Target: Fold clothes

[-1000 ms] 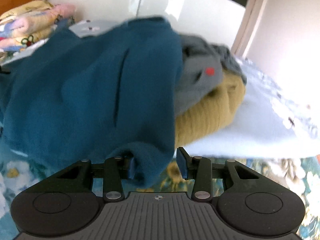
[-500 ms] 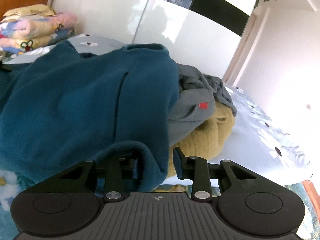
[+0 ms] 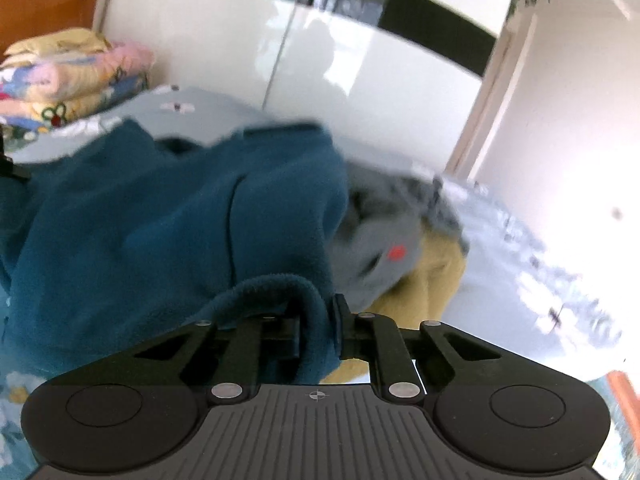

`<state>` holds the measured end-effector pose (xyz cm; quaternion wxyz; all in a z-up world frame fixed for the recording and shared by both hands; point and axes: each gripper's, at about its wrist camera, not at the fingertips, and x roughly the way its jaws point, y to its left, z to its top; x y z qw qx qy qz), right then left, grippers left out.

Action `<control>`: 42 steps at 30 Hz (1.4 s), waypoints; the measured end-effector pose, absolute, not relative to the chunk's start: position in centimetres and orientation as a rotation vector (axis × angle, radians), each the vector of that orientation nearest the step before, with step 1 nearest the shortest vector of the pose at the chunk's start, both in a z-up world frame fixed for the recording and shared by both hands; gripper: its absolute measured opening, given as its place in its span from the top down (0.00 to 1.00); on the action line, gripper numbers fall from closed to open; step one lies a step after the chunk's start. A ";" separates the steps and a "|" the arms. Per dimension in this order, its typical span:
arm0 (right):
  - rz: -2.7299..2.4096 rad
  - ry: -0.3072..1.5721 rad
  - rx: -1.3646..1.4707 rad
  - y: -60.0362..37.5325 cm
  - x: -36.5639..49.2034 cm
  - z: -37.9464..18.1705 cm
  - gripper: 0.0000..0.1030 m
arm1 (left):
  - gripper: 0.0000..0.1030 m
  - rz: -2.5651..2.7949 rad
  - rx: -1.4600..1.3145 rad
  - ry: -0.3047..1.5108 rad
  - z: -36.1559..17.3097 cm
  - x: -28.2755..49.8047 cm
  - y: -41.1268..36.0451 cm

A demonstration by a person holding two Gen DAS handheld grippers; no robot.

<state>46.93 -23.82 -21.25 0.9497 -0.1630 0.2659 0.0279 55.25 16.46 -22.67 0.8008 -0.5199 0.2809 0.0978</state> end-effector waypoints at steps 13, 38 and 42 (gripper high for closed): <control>0.215 0.343 -0.282 -25.5 40.8 -10.5 0.96 | 0.96 0.236 -1.096 0.434 -12.3 45.4 16.4; 0.452 0.912 -0.349 -31.8 23.8 -17.5 0.96 | 0.95 0.569 -0.801 0.891 -17.9 14.3 9.4; 0.465 0.989 -0.388 -31.6 22.8 -21.1 0.96 | 0.95 0.635 -0.831 0.957 -21.6 12.4 8.5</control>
